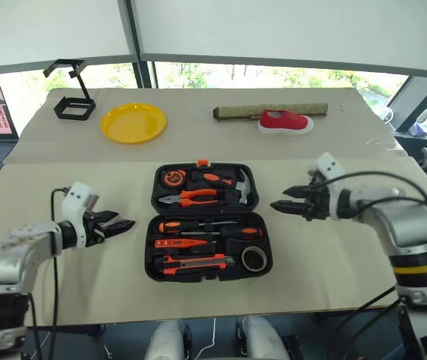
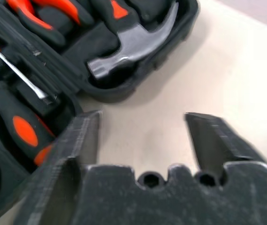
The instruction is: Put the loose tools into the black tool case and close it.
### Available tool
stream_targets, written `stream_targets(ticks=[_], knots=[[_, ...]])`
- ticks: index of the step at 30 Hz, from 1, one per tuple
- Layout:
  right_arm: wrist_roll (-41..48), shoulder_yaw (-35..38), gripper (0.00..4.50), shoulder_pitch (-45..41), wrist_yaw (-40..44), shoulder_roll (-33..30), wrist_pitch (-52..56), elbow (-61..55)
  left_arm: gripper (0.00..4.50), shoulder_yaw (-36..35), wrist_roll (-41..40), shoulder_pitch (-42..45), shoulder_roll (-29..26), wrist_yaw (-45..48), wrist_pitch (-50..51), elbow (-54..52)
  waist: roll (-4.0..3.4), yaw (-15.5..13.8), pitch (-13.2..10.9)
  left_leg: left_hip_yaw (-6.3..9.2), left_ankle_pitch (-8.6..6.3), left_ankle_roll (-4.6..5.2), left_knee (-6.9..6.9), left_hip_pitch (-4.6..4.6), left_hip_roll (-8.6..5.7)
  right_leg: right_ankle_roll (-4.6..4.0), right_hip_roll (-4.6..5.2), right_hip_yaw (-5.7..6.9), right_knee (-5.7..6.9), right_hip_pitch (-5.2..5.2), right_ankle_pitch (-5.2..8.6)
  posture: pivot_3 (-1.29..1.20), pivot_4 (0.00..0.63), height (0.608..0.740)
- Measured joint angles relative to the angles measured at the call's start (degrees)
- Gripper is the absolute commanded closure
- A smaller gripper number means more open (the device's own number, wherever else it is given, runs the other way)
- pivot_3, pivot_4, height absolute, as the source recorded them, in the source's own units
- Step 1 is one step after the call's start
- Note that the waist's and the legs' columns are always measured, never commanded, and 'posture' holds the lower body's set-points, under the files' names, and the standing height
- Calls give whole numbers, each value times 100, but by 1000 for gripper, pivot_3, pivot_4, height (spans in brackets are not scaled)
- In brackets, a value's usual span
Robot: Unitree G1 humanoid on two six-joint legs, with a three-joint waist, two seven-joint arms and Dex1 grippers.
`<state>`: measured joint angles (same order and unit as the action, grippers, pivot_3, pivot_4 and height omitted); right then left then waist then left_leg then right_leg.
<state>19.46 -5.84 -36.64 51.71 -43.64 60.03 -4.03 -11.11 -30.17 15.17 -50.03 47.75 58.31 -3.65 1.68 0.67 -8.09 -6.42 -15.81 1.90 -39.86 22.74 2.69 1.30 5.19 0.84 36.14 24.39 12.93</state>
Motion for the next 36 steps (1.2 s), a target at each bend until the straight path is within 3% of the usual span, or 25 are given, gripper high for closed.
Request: stream_targets(ticks=[3,7,12,19,21,24,32,34,36], knots=[[107,-85,90,-712,-356,514,1055,453,9,268,-151,653,96,-98,621,-5,4,-6,-3,2,5,-2,-1,10,-11,-2,-2,0,2,6,-3,0,150,740],[24,-292,90,-1405,-835,1004,1686,1156,9,350,-121,1359,604,-757,1077,-7,4,-5,-2,1,6,-3,0,21,-19,1,-2,0,-2,10,-4,0,150,740],[-164,-365,90,-1724,-1244,1257,1861,1975,9,334,-38,1448,1153,-1451,1475,-25,4,4,-2,-1,24,-34,3,54,-21,12,-1,1,-3,29,-9,0,150,740],[-304,-553,90,-1925,-1362,1426,1772,2529,9,402,86,1466,1347,-1775,1351,-76,3,9,-1,-5,24,-35,5,54,-30,16,5,-7,-2,40,-10,0,150,740],[-374,-694,600,-2017,-1382,1468,1723,2643,0,526,132,1513,1355,-1805,1269,-55,3,7,0,-4,24,-35,5,52,-30,16,5,-7,-3,37,-10,0,150,740],[-406,-726,1413,-2088,-1430,1574,1701,2753,666,557,168,1585,1439,-1847,1255,9,4,-6,0,-3,24,-34,4,46,-30,16,7,-3,-3,27,-10,0,150,740],[-397,-689,4072,-2100,-1464,1704,1781,2767,3367,420,88,1650,1813,-1940,1284,142,5,-67,8,13,13,8,1,-1,-51,19,26,0,-6,-22,-12,0,150,740],[-377,-581,4500,-2117,-1495,1705,1860,2781,4145,293,67,1649,1891,-1982,1300,203,5,-71,15,14,14,7,2,-12,-52,18,27,-2,-2,-29,-13,0,150,740],[-353,-502,4500,-2102,-1522,1715,1894,2786,4427,144,48,1645,1960,-2025,1311,231,2,-75,18,16,16,6,4,-13,-55,18,28,-3,-1,-29,-13,0,150,740]])
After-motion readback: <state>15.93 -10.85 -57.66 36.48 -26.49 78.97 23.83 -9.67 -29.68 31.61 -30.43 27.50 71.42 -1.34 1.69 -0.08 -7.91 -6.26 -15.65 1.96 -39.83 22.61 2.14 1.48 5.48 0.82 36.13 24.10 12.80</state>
